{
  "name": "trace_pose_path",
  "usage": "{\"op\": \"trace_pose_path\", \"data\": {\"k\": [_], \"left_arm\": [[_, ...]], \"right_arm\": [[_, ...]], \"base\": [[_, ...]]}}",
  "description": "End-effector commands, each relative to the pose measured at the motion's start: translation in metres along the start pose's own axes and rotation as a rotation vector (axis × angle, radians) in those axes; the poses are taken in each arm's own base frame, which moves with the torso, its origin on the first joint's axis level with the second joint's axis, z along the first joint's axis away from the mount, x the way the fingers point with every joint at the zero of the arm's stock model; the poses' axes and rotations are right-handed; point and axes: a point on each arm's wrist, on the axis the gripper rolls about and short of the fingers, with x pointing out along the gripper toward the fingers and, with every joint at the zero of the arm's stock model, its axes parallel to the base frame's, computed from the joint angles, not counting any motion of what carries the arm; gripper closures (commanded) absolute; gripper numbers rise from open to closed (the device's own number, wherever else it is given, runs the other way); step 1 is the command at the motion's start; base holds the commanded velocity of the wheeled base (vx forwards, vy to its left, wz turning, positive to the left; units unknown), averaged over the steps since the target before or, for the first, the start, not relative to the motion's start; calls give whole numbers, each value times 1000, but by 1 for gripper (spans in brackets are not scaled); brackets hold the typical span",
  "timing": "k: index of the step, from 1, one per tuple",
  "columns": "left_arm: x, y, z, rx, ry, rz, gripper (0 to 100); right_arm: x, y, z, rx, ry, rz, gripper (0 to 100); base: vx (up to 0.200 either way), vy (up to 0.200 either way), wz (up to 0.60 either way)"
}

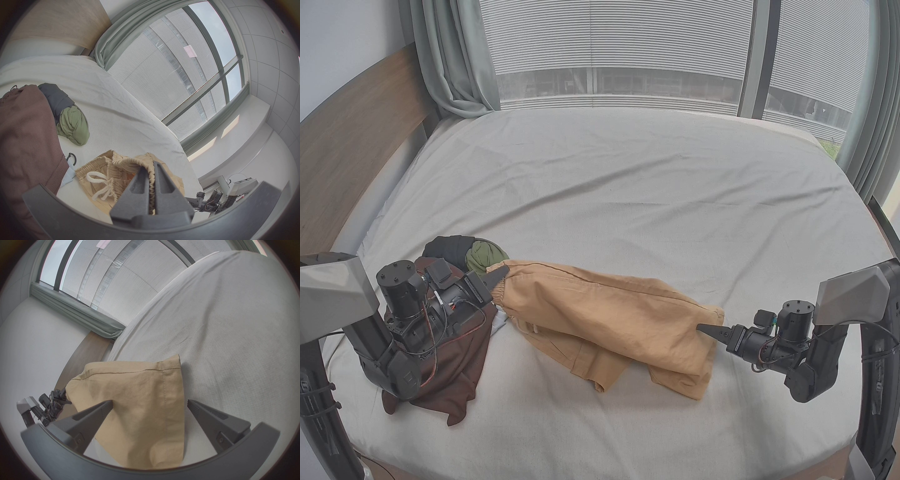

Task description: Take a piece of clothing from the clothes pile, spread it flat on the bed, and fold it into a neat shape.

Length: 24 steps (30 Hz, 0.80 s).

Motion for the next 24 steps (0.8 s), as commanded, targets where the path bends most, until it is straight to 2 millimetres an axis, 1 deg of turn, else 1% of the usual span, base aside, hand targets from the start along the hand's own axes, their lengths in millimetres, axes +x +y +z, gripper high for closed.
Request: {"op": "trace_pose_path", "data": {"k": [1,7,11,13,14,15,20,24], "left_arm": [[0,0,-1,0,3,0,100],[0,0,-2,-1,6,1,100],[1,0,-2,-1,6,1,100],[1,1,-2,-2,8,2,100],[1,2,-3,-3,10,4,100],[1,2,-3,-1,9,5,100],[1,3,-3,-2,10,6,100],[1,3,-3,-2,10,6,100]], "right_arm": [[8,-3,-3,20,8,8,0],[4,9,0,24,19,57,0],[-5,23,9,6,-3,82,0],[-7,25,10,2,-8,85,0],[-11,31,15,-5,-20,95,0],[-13,33,16,-8,-24,100,0],[-20,39,19,-14,-20,122,0],[-18,36,18,-10,-17,120,0]], "base": [[0,0,0],[0,0,0],[0,0,0],[0,0,0],[0,0,0],[0,0,0],[0,0,0],[0,0,0]]}}
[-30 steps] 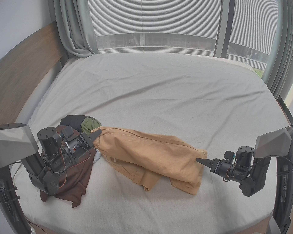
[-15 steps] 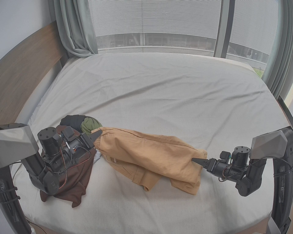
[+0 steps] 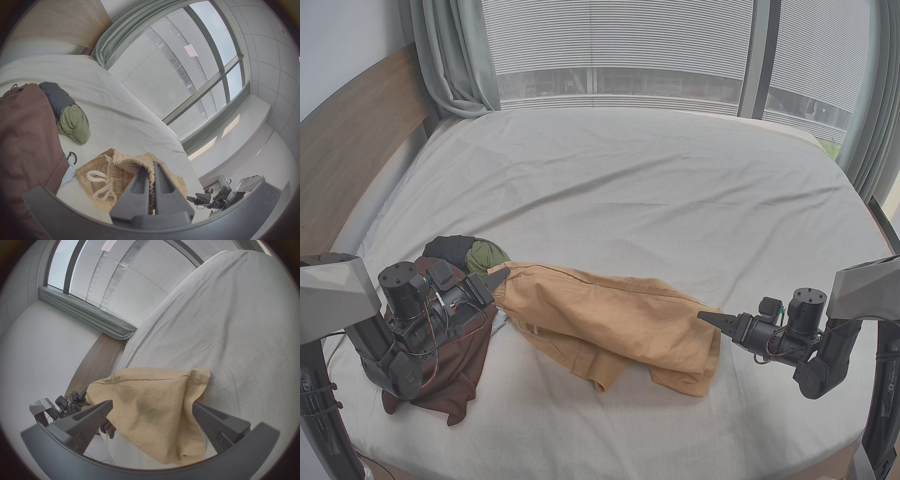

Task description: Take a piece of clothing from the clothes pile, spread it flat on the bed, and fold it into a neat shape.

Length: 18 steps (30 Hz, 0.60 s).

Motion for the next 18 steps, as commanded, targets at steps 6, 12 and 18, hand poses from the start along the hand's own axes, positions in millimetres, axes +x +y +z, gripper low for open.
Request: {"op": "trace_pose_path", "data": {"k": [6,12,18], "left_arm": [[0,1,0,-1,1,1,100],[0,1,0,-3,0,2,100],[1,5,-4,-6,14,14,100]], "right_arm": [[4,-11,0,10,-3,-17,100],[7,-16,-3,17,6,-24,100],[2,-7,0,6,-4,-10,100]], "base": [[0,0,0],[0,0,0],[0,0,0]]}}
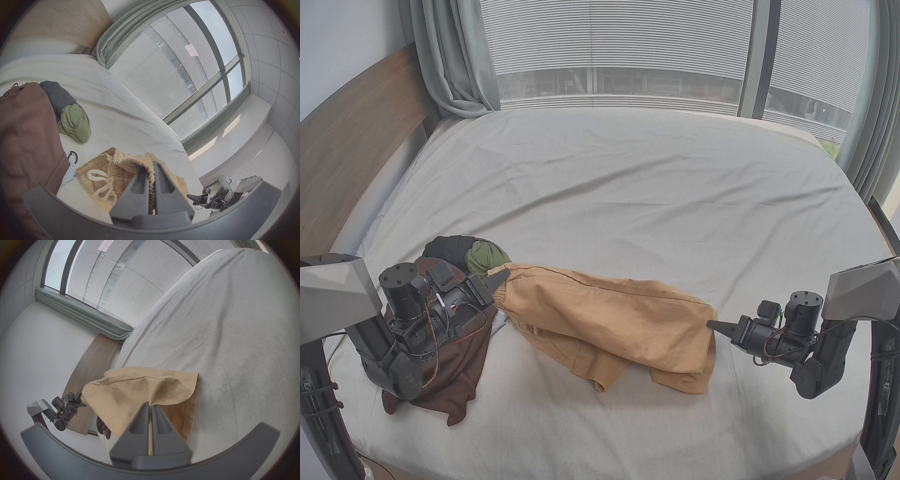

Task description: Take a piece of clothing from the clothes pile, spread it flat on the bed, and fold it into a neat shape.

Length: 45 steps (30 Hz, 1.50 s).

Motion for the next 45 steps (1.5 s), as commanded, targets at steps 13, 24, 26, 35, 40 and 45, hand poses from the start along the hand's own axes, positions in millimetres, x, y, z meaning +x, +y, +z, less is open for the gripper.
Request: {"op": "trace_pose_path", "data": {"k": [13,24,26,35,40,45], "left_arm": [[11,18,-19,97,31,68,100],[11,19,-17,99,24,73,100],[10,19,-17,99,24,75,100],[10,19,-18,99,25,73,100],[10,19,-18,99,25,73,100],[10,19,-18,99,25,73,100]], "right_arm": [[-29,71,-34,-50,180,159,100],[-13,39,-81,-87,347,74,100],[-12,35,-84,-95,356,67,100],[-7,33,-77,-108,304,43,0],[-2,27,-64,-112,238,19,0],[-2,23,-56,-108,205,11,0]], "base": [[0,0,0],[0,0,0],[0,0,0],[0,0,0],[0,0,0],[0,0,0]]}}
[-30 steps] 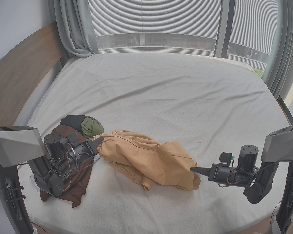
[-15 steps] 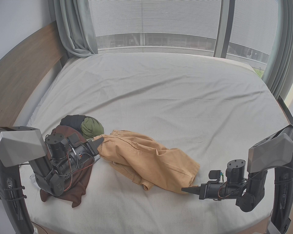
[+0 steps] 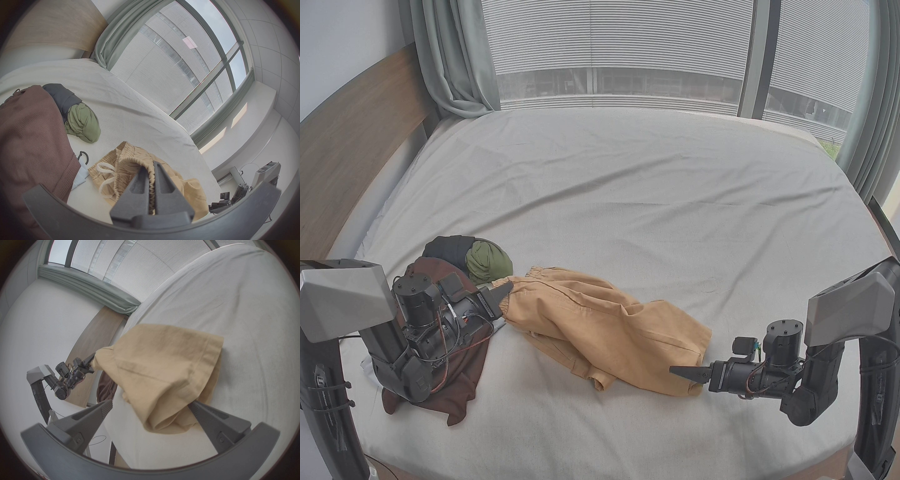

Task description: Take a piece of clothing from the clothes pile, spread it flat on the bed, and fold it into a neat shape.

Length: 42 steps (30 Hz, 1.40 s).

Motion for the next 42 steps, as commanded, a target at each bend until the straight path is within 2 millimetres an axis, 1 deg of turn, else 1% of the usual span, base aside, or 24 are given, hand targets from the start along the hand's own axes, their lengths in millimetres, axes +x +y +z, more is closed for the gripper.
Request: {"op": "trace_pose_path", "data": {"k": [1,7,9,17,22,28,34,40,42], "left_arm": [[0,0,0,-1,1,0,100],[0,0,0,0,-2,-1,100],[0,0,0,0,-1,-2,100],[0,0,0,0,-1,-2,100],[0,0,1,0,-2,-1,100],[0,1,0,-1,0,0,100],[0,1,0,-1,0,0,100],[1,2,-1,-2,4,4,100],[1,2,-2,-2,4,4,100]], "right_arm": [[-2,-3,6,2,-26,-6,0],[0,-10,14,8,-63,-23,0],[2,-11,12,25,-59,-28,0],[6,-8,16,78,-75,-9,0],[-4,11,33,112,-131,43,0],[-16,27,46,97,-178,79,0],[-23,32,49,91,-187,87,0],[-27,31,49,93,-191,82,0],[-32,35,51,86,-198,93,0]], "base": [[0,0,0],[0,0,0],[0,0,0],[0,0,0],[0,0,0],[0,0,0],[0,0,0],[0,0,0],[0,0,0]]}}
